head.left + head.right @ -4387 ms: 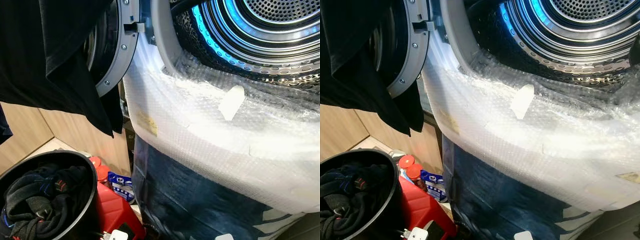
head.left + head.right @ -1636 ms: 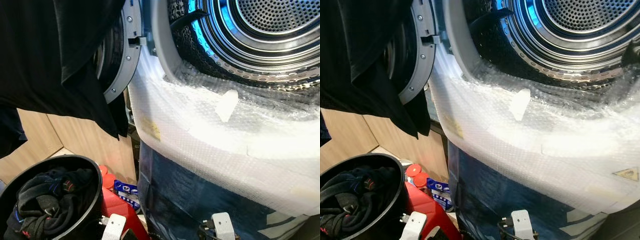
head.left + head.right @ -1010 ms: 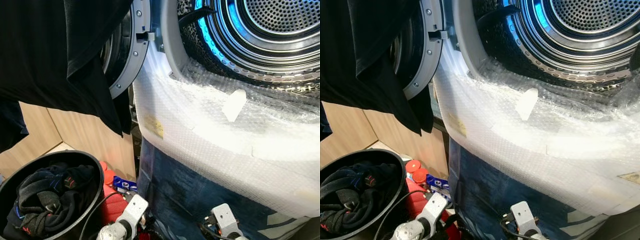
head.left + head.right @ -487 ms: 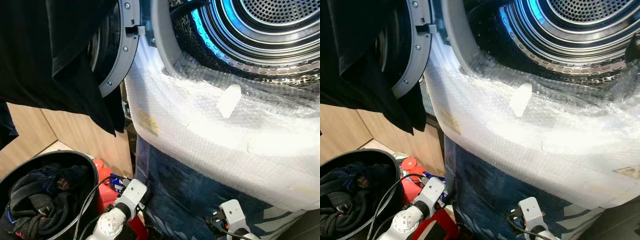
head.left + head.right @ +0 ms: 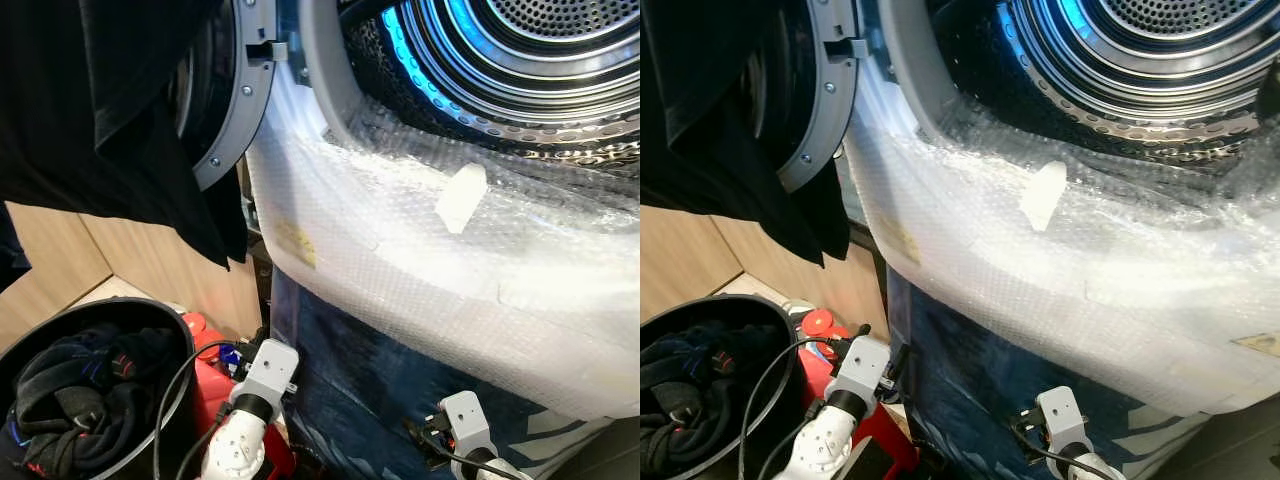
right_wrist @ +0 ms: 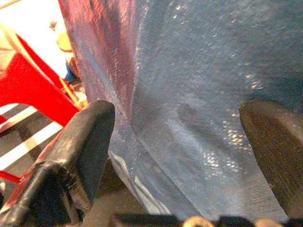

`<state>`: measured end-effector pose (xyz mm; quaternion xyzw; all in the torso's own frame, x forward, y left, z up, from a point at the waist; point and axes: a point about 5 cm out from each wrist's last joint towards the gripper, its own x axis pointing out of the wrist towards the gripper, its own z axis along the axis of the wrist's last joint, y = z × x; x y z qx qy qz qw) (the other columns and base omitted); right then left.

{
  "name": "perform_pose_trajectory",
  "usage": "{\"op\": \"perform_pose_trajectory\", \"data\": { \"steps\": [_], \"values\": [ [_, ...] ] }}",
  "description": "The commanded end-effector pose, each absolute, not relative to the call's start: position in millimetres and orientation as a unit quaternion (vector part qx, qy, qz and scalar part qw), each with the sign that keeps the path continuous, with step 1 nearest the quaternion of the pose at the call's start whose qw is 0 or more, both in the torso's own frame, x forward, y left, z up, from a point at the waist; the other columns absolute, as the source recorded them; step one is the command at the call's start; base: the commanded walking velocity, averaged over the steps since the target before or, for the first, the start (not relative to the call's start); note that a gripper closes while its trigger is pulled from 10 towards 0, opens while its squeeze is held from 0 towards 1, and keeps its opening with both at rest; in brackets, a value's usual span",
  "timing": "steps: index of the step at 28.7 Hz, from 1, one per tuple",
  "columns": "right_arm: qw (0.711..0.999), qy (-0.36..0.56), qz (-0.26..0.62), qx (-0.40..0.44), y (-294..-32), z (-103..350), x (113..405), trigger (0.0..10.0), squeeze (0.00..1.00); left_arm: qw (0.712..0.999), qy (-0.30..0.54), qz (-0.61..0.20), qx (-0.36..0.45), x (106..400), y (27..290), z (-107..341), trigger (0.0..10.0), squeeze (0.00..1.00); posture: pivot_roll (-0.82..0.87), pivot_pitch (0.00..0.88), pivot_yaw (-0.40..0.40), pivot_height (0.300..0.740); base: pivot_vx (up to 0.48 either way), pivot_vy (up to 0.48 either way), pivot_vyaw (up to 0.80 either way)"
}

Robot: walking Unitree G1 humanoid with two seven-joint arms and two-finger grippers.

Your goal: Clothes washing

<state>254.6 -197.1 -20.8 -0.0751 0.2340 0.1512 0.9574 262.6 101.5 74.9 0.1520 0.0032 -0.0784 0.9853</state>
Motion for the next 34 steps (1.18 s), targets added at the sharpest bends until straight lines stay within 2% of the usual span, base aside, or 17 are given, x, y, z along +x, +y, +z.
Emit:
{"op": "perform_pose_trajectory", "data": {
  "steps": [1, 5, 9, 13, 16, 17, 18, 24, 25, 26, 27, 28, 34],
  "values": [
    [0.964, 0.211, 0.142, -0.071, -198.9, -14.0, 260.1, 10.0, 0.0, 0.985, 0.016, -0.052, 0.164, 257.8, 112.9, 77.3, 10.0, 0.0, 0.0, 0.15, -0.025, 0.74, 0.0, 0.0, 0.0],
    [0.966, 0.198, 0.147, -0.073, -197.3, -9.4, 264.6, 10.0, 0.0, 0.98, 0.013, 0.015, 0.199, 247.2, 135.0, 80.7, 10.0, 0.0, 0.0, 0.161, -0.023, 0.74, 0.0, 0.0, 0.0],
    [0.969, 0.188, 0.144, -0.071, -198.2, -5.1, 268.4, 10.0, 0.0, 0.984, 0.023, 0.072, 0.159, 235.8, 154.3, 82.4, 10.0, 0.0, 0.02, 0.17, -0.029, 0.74, 0.0, 0.0, 0.0],
    [0.971, 0.18, 0.143, -0.066, -198.8, -1.8, 271.1, 10.0, 0.0, 0.986, 0.021, 0.07, 0.147, 231.1, 164.8, 87.7, 10.0, 0.0, 0.03, 0.172, -0.045, 0.74, 0.0, 0.0, 0.0],
    [0.97, 0.175, 0.152, -0.069, -197.3, 0.7, 273.6, 10.0, 0.0, 0.984, 0.013, 0.066, 0.168, 231.6, 169.9, 94.1, 10.0, 0.0, 0.03, 0.172, -0.049, 0.74, 0.0, 0.0, 0.0],
    [0.97, 0.174, 0.153, -0.068, -196.6, 2.2, 275.8, 10.0, 1.0, 0.984, 0.004, 0.071, 0.162, 232.2, 170.6, 100.6, 10.0, 0.35, 0.04, 0.172, -0.051, 0.74, 0.0, 0.0, 0.0],
    [0.971, 0.174, 0.153, -0.065, -196.2, 2.9, 276.8, 10.0, 1.0, 0.985, -0.003, 0.066, 0.16, 232.2, 169.6, 103.5, 10.0, 1.0, 0.04, 0.172, -0.051, 0.74, 0.0, 0.0, 0.0],
    [0.974, 0.162, 0.145, -0.066, -195.9, 7.5, 281.5, 10.0, 1.0, 0.98, -0.025, 0.06, 0.186, 224.3, 165.3, 116.8, 10.0, 1.0, 0.06, 0.175, -0.051, 0.74, 0.0, 0.0, 0.0],
    [0.975, 0.162, 0.136, -0.065, -197.5, 7.9, 282.0, 10.0, 0.45, 0.979, -0.022, 0.062, 0.193, 225.1, 167.6, 117.4, 10.0, 1.0, 0.06, 0.173, -0.052, 0.74, 0.0, 0.0, 0.0],
    [0.976, 0.161, 0.131, -0.064, -198.5, 8.1, 282.3, 10.0, 0.45, 0.979, -0.019, 0.063, 0.194, 225.8, 168.9, 117.7, 10.0, 1.0, 0.06, 0.173, -0.052, 0.74, 0.0, 0.0, 0.0],
    [0.979, 0.157, 0.121, -0.055, -199.3, 9.3, 283.4, 10.0, 0.0, 0.979, -0.018, 0.059, 0.194, 227.9, 171.7, 119.2, 10.0, 0.45, 0.06, 0.171, -0.049, 0.74, 0.0, 0.0, 0.0],
    [0.98, 0.152, 0.116, -0.048, -198.8, 10.7, 284.8, 10.0, 0.0, 0.979, -0.02, 0.052, 0.195, 228.8, 172.7, 120.6, 10.0, 0.0, 0.06, 0.169, -0.044, 0.74, 0.0, 0.0, 0.0],
    [0.986, 0.128, 0.103, -0.03, -193.4, 17.3, 291.0, 10.0, 0.0, 0.979, -0.017, 0.036, 0.198, 232.8, 179.5, 122.0, 10.0, 0.0, 0.06, 0.153, -0.015, 0.74, 0.0, 0.0, 0.0]
  ]
}}
